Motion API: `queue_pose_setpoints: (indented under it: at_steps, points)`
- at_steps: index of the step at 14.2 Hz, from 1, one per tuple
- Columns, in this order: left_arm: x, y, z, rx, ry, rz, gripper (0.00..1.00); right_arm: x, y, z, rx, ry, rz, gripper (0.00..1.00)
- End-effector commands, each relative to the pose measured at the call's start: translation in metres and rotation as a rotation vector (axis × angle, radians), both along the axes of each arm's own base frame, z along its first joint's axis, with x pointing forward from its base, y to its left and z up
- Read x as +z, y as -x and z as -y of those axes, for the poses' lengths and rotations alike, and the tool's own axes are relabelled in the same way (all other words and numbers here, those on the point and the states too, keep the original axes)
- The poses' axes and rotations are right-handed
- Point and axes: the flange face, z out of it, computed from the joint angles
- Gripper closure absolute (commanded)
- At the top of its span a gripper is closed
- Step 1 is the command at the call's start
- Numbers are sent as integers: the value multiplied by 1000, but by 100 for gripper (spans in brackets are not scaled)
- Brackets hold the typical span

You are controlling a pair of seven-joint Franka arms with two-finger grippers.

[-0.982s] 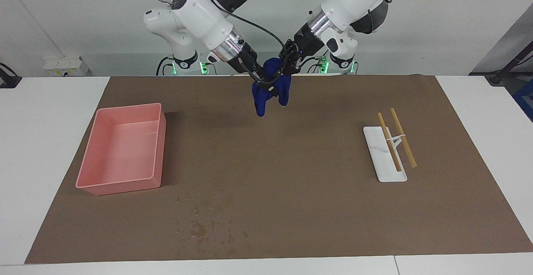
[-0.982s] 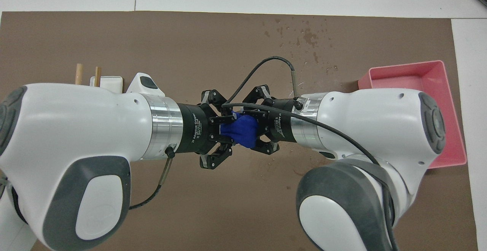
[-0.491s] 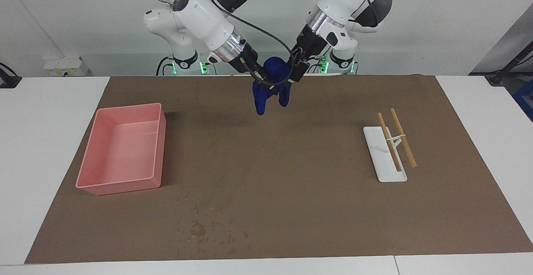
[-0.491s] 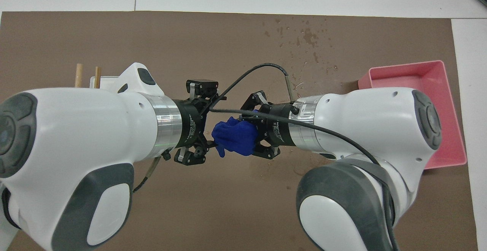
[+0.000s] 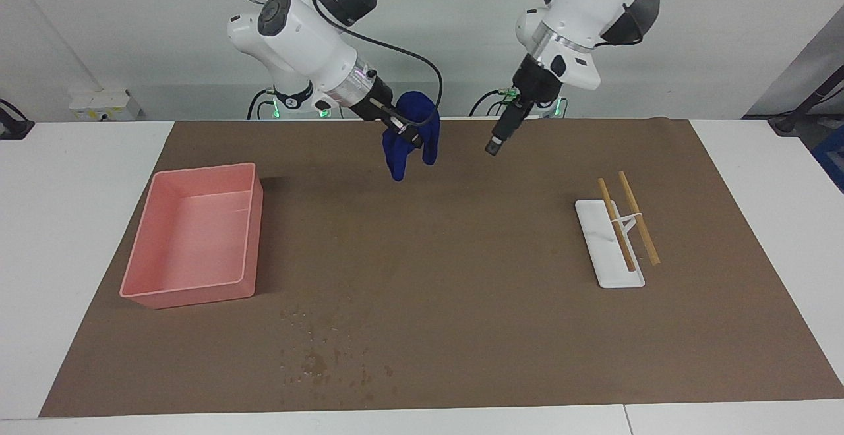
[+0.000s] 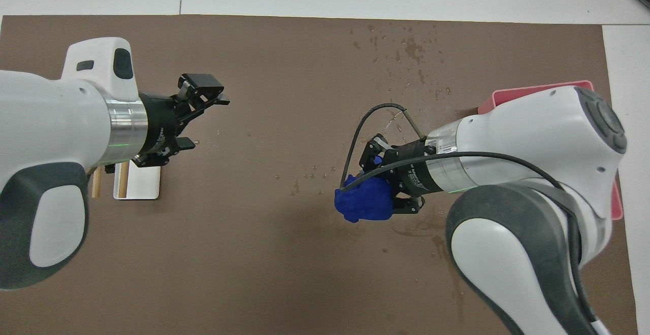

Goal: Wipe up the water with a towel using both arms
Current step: 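Carry the cloth down with the right gripper while the left gripper withdraws, then wipe the cloth over the water spot with the right gripper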

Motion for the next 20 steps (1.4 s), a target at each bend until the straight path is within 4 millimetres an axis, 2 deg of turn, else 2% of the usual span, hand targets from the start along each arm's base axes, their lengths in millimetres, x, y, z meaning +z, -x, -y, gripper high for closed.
queue_pose_setpoints:
  at_steps: [1, 3, 6, 8, 10, 12, 14, 16, 18, 20]
  points:
    - [-2, -9, -44, -190, -141, 37, 0, 5, 7, 15, 221, 95, 88, 100]
    - [1, -13, -74, -454, -303, 57, 0, 1, 7, 22, 334, 136, 142, 100]
    - [8, -11, -97, -662, -437, 5, 0, -17, 1, 51, 640, 208, 289, 100]
    - [17, -8, -104, -787, -453, -73, 0, -39, -6, 60, 852, 323, 336, 100]
    - [31, -13, -118, -799, -427, -153, 0, -76, -6, 60, 1004, 385, 333, 100]
    - [34, -12, -122, -846, -409, -166, 0, -115, -8, 60, 1039, 409, 338, 100]
    - [29, -11, -138, -822, -396, -178, 0, -150, -13, 58, 1034, 410, 380, 100]
    - [24, -11, -137, -817, -384, -173, 0, -178, -26, 59, 1018, 406, 409, 100]
    - [25, -13, -150, -795, -340, -151, 0, -204, -37, 57, 1006, 406, 451, 100]
    - [28, -13, -146, -802, -344, -149, 0, -226, -49, 56, 999, 406, 492, 100]
